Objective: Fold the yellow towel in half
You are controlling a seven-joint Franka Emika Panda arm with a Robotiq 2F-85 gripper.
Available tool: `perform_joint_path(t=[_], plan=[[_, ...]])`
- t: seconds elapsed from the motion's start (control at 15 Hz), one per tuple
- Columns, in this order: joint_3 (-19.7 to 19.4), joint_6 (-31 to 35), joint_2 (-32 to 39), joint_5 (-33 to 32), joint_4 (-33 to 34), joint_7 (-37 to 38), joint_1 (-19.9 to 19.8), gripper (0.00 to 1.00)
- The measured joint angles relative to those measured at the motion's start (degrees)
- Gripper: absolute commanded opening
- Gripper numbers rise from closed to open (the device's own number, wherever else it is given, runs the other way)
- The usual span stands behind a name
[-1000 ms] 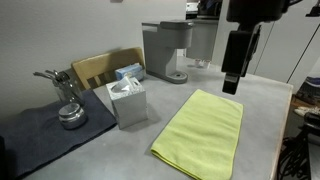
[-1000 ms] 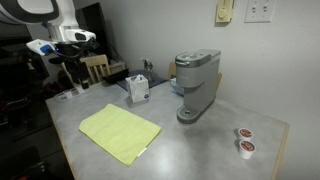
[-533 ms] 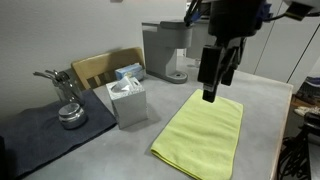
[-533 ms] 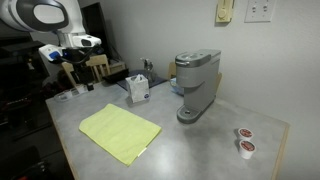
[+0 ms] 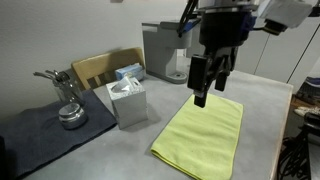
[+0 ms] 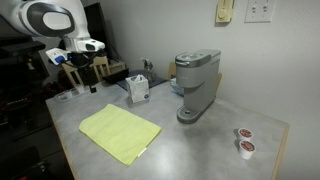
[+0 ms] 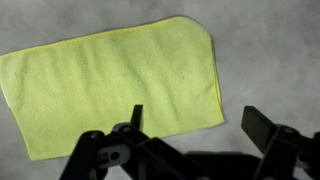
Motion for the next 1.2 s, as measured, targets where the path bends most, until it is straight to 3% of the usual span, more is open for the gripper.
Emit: perform_joint_path(t=[0.4,0.67,1.2], plan=[[0.0,-0.1,1.5,1.4,0.6,-3.7,0.0,1.0],[0.0,-0.1,6.8,2.0,3.9,-7.4,0.3,1.0],[0.1,-1.8,18.1,-0.4,13.6,-7.8,3.2,1.0]])
